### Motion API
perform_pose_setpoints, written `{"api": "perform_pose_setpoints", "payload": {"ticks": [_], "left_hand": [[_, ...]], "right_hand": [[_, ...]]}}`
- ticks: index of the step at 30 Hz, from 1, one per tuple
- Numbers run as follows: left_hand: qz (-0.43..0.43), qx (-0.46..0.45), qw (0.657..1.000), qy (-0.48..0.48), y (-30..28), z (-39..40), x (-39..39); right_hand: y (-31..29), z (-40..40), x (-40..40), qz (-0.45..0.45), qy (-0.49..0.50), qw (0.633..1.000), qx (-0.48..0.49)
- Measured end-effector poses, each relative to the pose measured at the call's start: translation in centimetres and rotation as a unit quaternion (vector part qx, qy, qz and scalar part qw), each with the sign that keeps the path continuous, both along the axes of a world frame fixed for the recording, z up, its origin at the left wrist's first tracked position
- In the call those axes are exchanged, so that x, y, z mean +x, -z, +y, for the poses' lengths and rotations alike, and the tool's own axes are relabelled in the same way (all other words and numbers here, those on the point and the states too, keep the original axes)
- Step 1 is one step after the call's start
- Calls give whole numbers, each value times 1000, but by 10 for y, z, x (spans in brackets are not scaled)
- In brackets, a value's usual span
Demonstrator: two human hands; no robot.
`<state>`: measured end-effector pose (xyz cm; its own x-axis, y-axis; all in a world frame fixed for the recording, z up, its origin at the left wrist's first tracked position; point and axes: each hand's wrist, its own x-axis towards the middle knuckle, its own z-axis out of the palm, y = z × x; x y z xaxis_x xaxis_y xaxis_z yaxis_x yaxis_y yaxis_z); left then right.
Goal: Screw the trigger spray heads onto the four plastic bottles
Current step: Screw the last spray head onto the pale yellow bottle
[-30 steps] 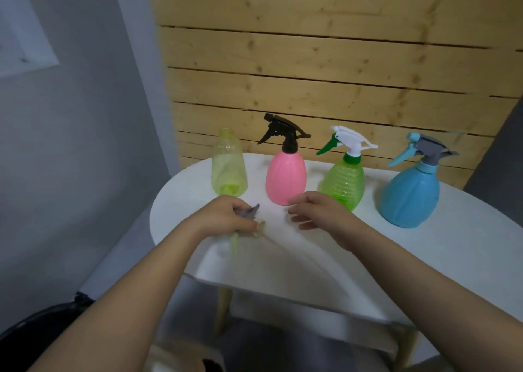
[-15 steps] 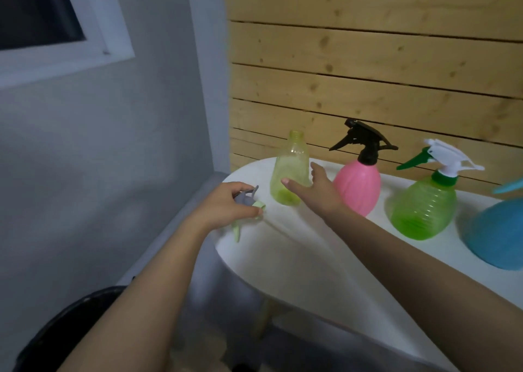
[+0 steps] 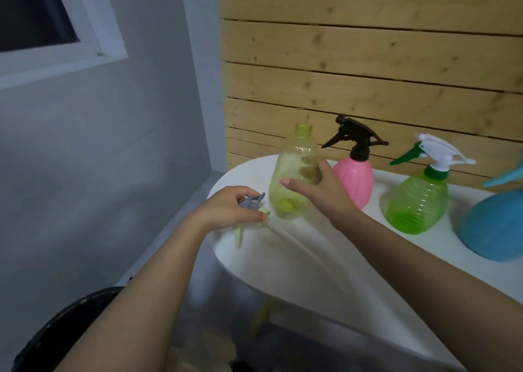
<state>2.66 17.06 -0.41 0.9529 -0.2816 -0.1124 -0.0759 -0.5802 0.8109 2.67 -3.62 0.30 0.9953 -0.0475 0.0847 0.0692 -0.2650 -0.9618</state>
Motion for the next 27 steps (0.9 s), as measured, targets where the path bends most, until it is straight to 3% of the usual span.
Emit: {"api": "perform_pose_setpoints", "payload": {"ticks": [6,10,15,27], "left_hand": [[-1,1,999,38,-5,-32,-10],[-7,-21,997,77,-7,-67,-15],[-7,-72,997,35,-10,-103,-11],[-23,-145,988,-44,-6,-141,2]], "right_hand": [[-30,-68,-68,-37,5,999,-15],[-33,-123,-107,-41,53,994,-89],[-34,-179,-136,-27,101,980,-170],[-35,-261,-159,73,103,966,-227]]}}
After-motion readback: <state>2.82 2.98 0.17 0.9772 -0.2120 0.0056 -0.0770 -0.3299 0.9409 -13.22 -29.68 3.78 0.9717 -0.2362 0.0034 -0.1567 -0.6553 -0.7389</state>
